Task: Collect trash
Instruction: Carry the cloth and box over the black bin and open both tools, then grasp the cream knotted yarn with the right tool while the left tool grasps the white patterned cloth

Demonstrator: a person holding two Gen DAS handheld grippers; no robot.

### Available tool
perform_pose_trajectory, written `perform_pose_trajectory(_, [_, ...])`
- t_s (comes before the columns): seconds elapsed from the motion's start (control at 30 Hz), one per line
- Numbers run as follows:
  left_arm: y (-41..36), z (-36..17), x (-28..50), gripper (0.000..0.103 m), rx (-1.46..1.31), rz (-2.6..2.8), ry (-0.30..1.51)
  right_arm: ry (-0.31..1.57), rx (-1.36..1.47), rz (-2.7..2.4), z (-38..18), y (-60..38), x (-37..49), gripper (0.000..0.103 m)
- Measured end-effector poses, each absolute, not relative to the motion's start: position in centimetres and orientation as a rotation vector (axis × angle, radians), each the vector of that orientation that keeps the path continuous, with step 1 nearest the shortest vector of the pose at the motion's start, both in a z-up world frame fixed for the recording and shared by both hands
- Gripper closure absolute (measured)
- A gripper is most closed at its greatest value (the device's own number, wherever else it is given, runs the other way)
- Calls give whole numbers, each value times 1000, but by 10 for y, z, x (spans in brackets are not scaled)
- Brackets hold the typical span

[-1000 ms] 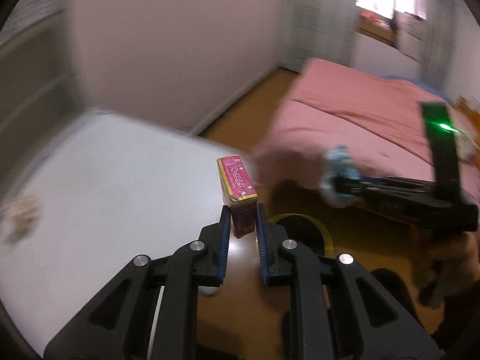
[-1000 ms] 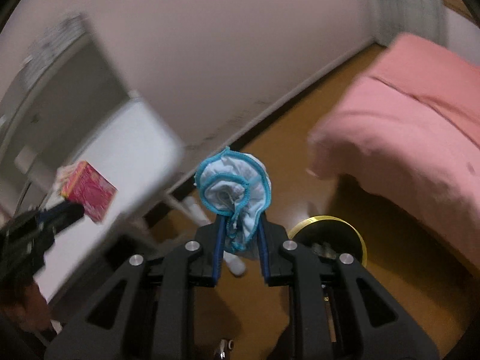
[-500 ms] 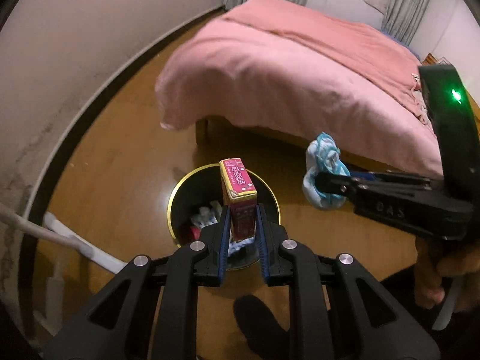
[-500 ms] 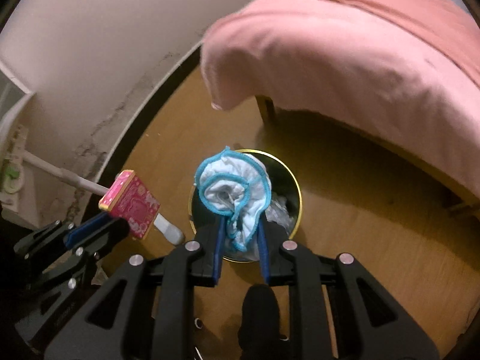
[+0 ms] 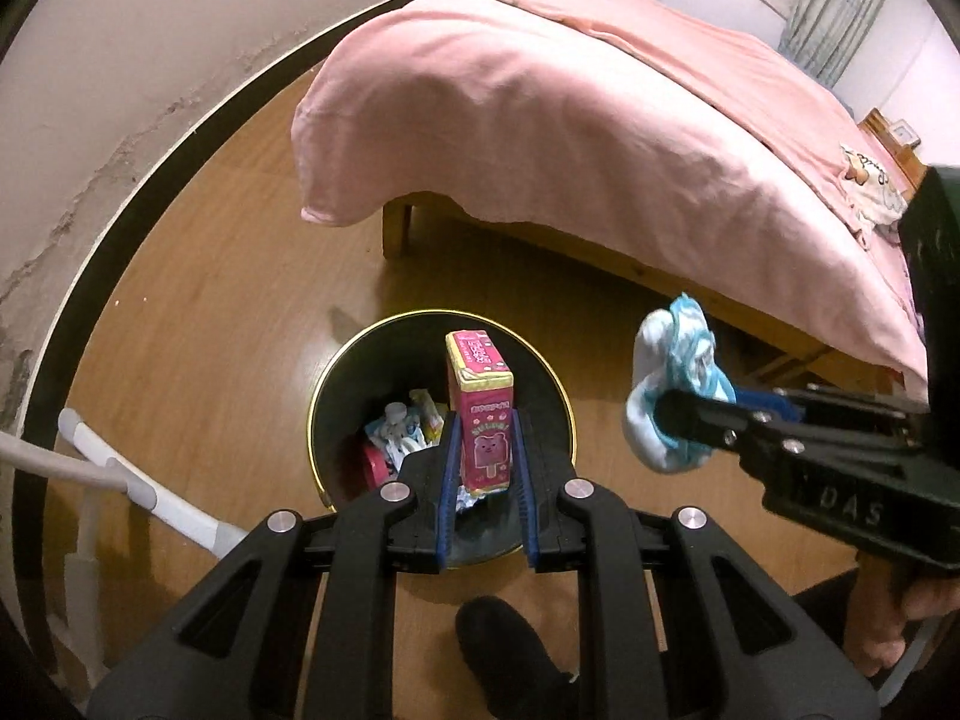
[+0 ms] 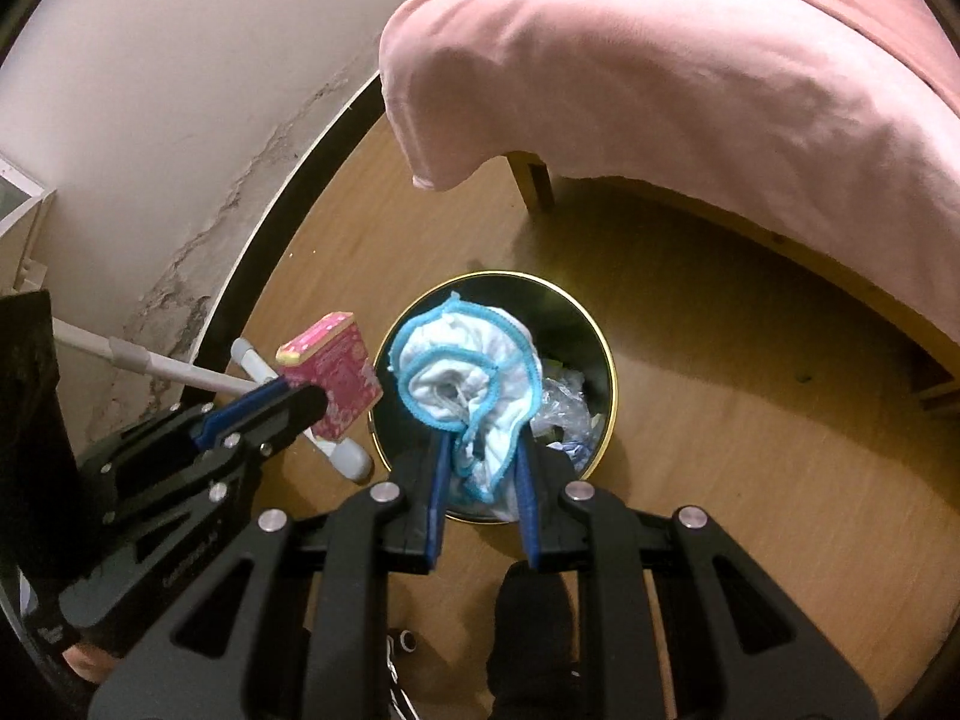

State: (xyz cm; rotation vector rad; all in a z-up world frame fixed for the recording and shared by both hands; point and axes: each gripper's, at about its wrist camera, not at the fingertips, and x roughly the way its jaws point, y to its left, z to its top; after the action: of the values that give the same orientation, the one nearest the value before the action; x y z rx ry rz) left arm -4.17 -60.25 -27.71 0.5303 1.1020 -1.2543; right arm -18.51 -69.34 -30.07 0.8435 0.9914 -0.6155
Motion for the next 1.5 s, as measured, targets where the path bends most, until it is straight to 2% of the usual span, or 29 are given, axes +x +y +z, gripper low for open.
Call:
perform_pose_trajectory(0.07, [-608, -279, -41, 85, 546, -1261, 1104, 989, 854, -619, -301, -696, -186, 83])
perform_pose_trajectory(0.13, [-614, -279, -41, 73, 567, -1251, 1090, 986, 861, -627, -301, -697, -187, 83])
perform_pose_trajectory(0.17, [-615, -279, -40, 61, 565, -1250, 1089, 986, 863, -629, -301, -698, -188, 83])
perform_pose_trajectory(0.2, [-613, -277, -37, 58, 551, -1247, 1087, 986, 865, -631, -301, -699, -188, 83])
perform_pose_trajectory(0.5, [-595, -266, -25, 58, 521, -1228, 1087, 994, 862, -624, -300, -696, -180, 83])
perform_pose_trajectory(0.6, [-585, -258, -23, 55, 512, -1224, 1078, 990, 857, -621, -298, -693, -175, 83])
perform_pose_trajectory(0.63, [-583, -256, -23, 53, 510, -1222, 1076, 988, 855, -620, -297, -692, -172, 80])
perform_pose_trajectory(0.7, [-577, -249, -23, 46, 509, -1221, 1068, 986, 856, -619, -295, -690, -168, 59])
perform_pose_trajectory(0.73, [-574, -244, -24, 46, 508, -1222, 1061, 977, 852, -621, -293, -689, -166, 56])
perform_pose_trajectory(0.97, [-551, -192, -30, 34, 490, -1238, 969, 939, 836, -623, -270, -684, -153, 54])
perform_pose_trajectory(1.17, [-517, -130, -25, 28, 451, -1214, 878, 874, 763, -602, -210, -678, -142, 54])
perform_pose_trajectory(1.23, [-496, -101, -23, 24, 434, -1199, 838, 834, 717, -586, -176, -669, -135, 53])
perform_pose_trajectory(1.3, [-471, -73, -20, 13, 412, -1171, 798, 791, 662, -551, -140, -651, -124, 45])
perform_pose_trajectory(1.33, [-455, -59, -17, 11, 396, -1146, 781, 777, 641, -533, -128, -641, -117, 44])
perform_pose_trajectory(1.5, [-371, -18, 24, 8, 328, -960, 742, 729, 505, -332, -73, -561, -55, 43])
